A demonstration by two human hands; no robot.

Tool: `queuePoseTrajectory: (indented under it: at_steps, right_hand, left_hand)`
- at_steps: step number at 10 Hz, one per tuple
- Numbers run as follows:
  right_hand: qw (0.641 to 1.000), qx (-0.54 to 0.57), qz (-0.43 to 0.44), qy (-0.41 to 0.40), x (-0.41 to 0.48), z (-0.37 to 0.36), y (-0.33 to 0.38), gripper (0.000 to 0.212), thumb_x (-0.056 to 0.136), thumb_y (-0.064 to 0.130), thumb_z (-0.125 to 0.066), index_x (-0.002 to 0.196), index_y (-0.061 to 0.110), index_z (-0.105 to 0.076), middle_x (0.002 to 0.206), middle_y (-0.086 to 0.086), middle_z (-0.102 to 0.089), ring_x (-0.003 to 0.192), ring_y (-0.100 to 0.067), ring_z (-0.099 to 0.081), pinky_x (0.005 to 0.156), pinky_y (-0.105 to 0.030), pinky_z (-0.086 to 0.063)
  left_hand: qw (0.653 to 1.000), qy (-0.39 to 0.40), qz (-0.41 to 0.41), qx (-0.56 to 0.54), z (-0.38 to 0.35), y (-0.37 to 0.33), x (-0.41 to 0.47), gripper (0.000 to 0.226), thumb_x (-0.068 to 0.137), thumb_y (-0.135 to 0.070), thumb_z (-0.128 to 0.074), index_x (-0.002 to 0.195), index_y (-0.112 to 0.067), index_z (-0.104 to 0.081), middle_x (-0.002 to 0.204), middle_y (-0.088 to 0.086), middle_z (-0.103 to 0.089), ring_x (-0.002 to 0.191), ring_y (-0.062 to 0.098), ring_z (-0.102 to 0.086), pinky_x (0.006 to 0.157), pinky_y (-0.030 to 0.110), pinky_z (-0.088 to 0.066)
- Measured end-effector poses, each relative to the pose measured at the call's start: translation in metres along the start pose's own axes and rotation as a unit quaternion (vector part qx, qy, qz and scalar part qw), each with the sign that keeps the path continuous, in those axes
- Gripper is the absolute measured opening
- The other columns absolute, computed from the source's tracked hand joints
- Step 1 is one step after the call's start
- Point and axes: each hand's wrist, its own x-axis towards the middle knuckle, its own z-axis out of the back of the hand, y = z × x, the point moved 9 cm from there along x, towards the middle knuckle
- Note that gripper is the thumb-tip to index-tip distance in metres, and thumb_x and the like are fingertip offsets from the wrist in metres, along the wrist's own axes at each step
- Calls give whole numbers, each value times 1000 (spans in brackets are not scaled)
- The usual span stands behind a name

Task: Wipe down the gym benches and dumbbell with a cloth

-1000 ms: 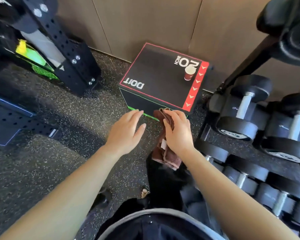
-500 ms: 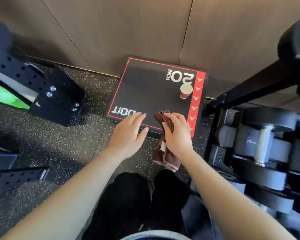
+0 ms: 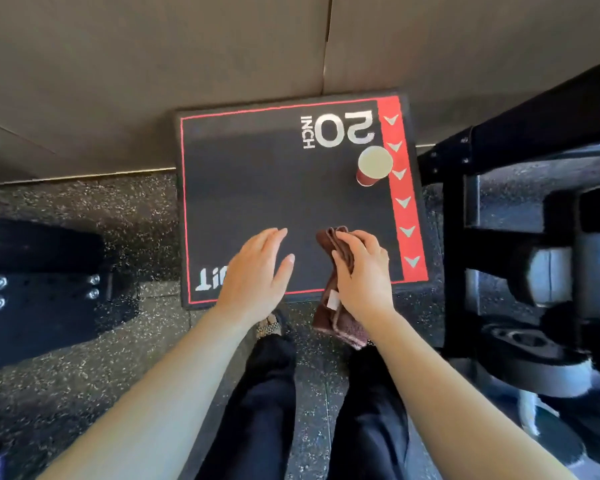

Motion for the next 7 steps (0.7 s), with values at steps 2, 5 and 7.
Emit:
queuePoseTrajectory:
  at_steps: [2, 5, 7]
  right_hand:
    - [999, -26, -34, -20, 63, -56, -6, 36, 94, 26, -52, 129, 20, -51, 141, -3, -42, 125, -30, -37, 98, -52, -41]
    - [996, -18, -80, -42, 72, -56, -1, 46, 90, 36, -58, 133, 23, -48, 147, -1, -37, 135, -24, -30, 102, -51, -36]
    - [988, 4, -89, -127, 20, 18, 18, 47, 91, 36, -57, 134, 21, -47, 145, -1, -39, 134, -24, -33, 101, -48, -36]
  left_hand:
    - [998, 19, -47, 32, -6, 44, 53, 48, 97, -36, -36, 142, -21, -34, 148, -3, -36, 137, 13, -28, 108, 30, -26]
    - [990, 74, -108, 56, 2, 36, 89, 48, 97, -34, -38, 142, -18, -35, 148, -1, -36, 137, 16, -28, 107, 33, -26]
    - [968, 97, -216, 78, 28, -41, 74, 49, 97, -35, -38, 142, -18, -34, 149, 1, -35, 138, 16, -27, 109, 33, -24]
